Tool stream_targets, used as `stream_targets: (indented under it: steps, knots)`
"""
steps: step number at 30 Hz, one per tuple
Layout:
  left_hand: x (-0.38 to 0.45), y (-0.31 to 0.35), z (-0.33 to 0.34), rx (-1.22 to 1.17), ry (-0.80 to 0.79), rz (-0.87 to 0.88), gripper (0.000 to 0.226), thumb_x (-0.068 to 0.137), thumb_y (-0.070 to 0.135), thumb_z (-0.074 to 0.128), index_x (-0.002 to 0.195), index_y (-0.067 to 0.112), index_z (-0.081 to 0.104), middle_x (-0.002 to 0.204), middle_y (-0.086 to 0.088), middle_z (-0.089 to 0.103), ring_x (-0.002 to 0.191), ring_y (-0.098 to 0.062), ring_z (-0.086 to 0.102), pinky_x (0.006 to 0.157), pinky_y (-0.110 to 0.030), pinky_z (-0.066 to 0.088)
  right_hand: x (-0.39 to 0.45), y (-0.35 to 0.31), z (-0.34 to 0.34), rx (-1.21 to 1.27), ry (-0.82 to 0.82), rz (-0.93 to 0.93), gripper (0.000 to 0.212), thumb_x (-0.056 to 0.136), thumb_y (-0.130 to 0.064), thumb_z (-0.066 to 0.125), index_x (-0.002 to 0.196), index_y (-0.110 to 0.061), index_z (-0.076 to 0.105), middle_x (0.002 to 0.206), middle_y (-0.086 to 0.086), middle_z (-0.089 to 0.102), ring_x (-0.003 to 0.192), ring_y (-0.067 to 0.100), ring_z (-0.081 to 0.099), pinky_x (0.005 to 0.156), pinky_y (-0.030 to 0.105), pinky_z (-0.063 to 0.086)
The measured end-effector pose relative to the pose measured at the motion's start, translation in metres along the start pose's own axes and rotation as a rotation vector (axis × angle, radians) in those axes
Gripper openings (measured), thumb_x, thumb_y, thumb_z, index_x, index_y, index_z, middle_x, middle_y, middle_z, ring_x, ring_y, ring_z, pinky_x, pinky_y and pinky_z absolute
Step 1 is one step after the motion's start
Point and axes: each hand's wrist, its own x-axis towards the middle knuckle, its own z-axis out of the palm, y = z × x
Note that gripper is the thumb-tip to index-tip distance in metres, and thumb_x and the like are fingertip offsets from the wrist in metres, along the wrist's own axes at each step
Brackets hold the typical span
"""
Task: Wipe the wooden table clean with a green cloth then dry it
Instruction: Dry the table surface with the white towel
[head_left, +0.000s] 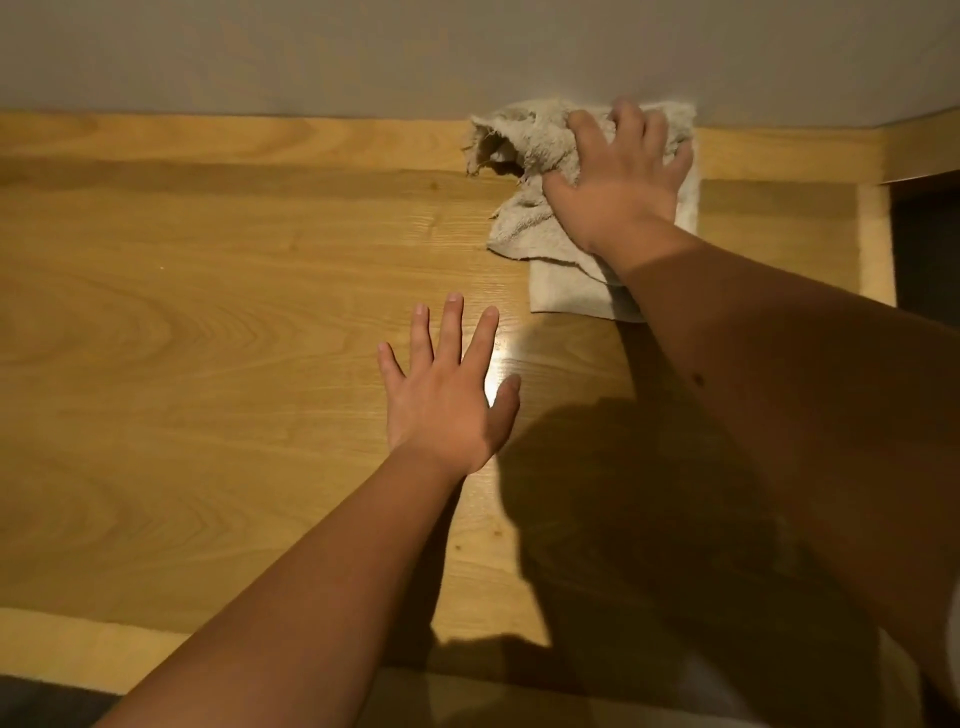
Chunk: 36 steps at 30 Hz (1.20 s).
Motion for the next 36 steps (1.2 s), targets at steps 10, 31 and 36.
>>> stream_targets:
  steps: [10,31,36]
  knots:
    - [-0.002,0.003,-0.002,-0.040,0.028,-0.032,0.072,0.096,0.058,0.013,0.159,0.025,0.004,0.169,0.004,-0.001,0.154,-0.026,-0.009,0.118,-0.062,-0.001,-0.123,0.003,0.007,0.019,-0.055,-0.036,0.069,0.083,-0.054,0.034,0.148,-0.032,0.028,0.163,0.007,0.019,0.151,0.031,0.008,0.113,0.068,0.011]
    - [-0.033,0.104,0.020,0.017,-0.018,0.158,0.073,0.092,0.071,0.011,0.157,0.039,0.001,0.169,-0.006,-0.005,0.153,-0.034,-0.011,0.117,-0.064,-0.001,-0.416,0.090,0.006,-0.002,-0.084,0.043,0.080,0.080,-0.070,0.049,0.149,-0.034,0.033,0.162,0.007,0.024,0.149,0.036,0.017,0.108,0.069,0.024]
    - [-0.029,0.104,0.018,0.006,-0.034,0.161,0.065,0.097,0.063,0.010,0.157,0.040,0.000,0.168,-0.004,-0.008,0.152,-0.034,-0.013,0.117,-0.064,-0.001,-0.319,0.111,0.001,-0.011,0.027,0.025,0.071,0.085,-0.064,0.044,0.145,-0.027,0.041,0.159,0.009,0.031,0.149,0.034,0.019,0.112,0.065,0.018]
